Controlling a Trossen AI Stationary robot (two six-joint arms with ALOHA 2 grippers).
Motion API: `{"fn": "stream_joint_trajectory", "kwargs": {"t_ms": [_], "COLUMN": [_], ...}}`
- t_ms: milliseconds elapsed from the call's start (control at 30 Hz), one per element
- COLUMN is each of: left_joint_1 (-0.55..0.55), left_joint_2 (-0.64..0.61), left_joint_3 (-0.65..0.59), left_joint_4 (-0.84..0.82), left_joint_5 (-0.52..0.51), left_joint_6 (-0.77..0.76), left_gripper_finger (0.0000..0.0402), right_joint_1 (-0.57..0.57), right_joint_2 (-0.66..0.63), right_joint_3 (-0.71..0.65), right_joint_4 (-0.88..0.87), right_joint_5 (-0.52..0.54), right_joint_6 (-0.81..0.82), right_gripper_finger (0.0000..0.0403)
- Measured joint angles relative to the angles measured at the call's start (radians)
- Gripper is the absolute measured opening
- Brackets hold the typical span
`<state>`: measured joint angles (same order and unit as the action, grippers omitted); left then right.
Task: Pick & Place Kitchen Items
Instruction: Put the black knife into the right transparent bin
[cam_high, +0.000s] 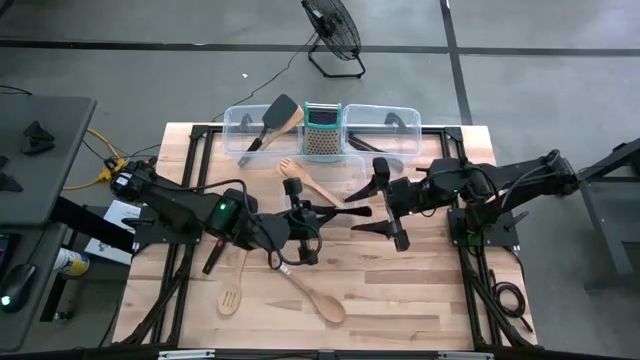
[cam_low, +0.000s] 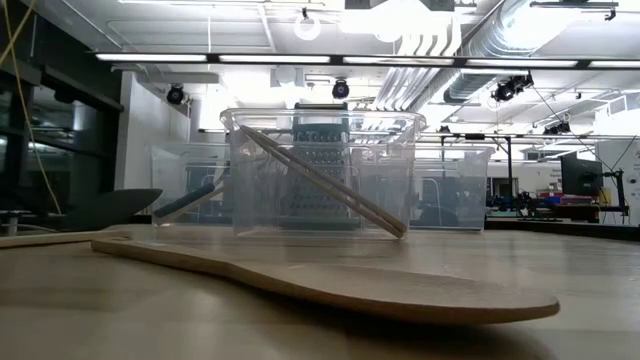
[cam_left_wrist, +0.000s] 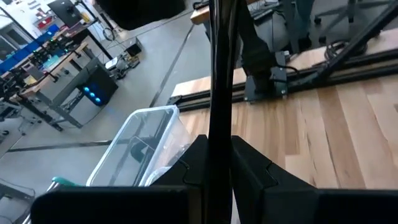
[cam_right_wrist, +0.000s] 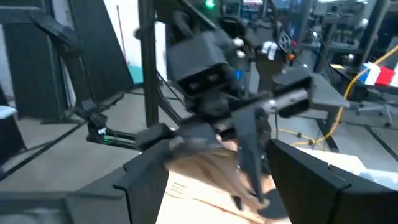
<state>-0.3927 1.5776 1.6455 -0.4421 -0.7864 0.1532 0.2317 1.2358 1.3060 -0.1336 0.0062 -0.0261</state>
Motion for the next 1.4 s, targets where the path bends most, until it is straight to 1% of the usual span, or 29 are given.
{"fn": "stream_joint_trajectory", "kwargs": {"t_ms": [67, 167, 267, 467, 633, 867, 1100, 1200, 1400], "left_joint_1": [0.001, 0.001, 0.001, 0.001, 0.001, 0.000, 0.000, 0.000, 0.000], "left_joint_2": [0.000, 0.000, 0.000, 0.000, 0.000, 0.000, 0.000, 0.000, 0.000], "left_joint_3": [0.000, 0.000, 0.000, 0.000, 0.000, 0.000, 0.000, 0.000, 0.000], "left_joint_4": [0.026, 0.090, 0.130, 0.157, 0.157, 0.157, 0.169, 0.174, 0.189], "left_joint_5": [-0.001, -0.001, 0.000, -0.001, 0.000, 0.003, 0.006, 0.006, 0.004], "left_joint_6": [0.002, 0.045, 0.068, 0.086, 0.086, 0.078, 0.064, 0.060, 0.067], "left_gripper_finger": [0.0038, 0.0038, 0.0038, 0.0038, 0.0038, 0.0038, 0.0038, 0.0038, 0.0038], "right_joint_1": [0.001, 0.002, 0.005, 0.005, 0.004, 0.004, 0.003, 0.003, 0.003], "right_joint_2": [0.000, 0.000, 0.000, 0.000, 0.000, 0.000, 0.000, 0.000, -0.001], "right_joint_3": [0.000, 0.000, 0.000, 0.000, 0.000, 0.000, 0.000, 0.000, 0.000], "right_joint_4": [0.000, 0.004, 0.033, 0.092, 0.134, 0.139, 0.144, 0.147, 0.150], "right_joint_5": [-0.005, -0.005, -0.005, -0.015, -0.058, -0.059, -0.040, -0.019, -0.012], "right_joint_6": [0.000, 0.002, 0.002, -0.002, -0.004, -0.006, -0.047, -0.047, -0.043], "right_gripper_finger": [0.0260, 0.0259, 0.0249, 0.0201, 0.0161, 0.0120, 0.0077, 0.0067, 0.0063]}}
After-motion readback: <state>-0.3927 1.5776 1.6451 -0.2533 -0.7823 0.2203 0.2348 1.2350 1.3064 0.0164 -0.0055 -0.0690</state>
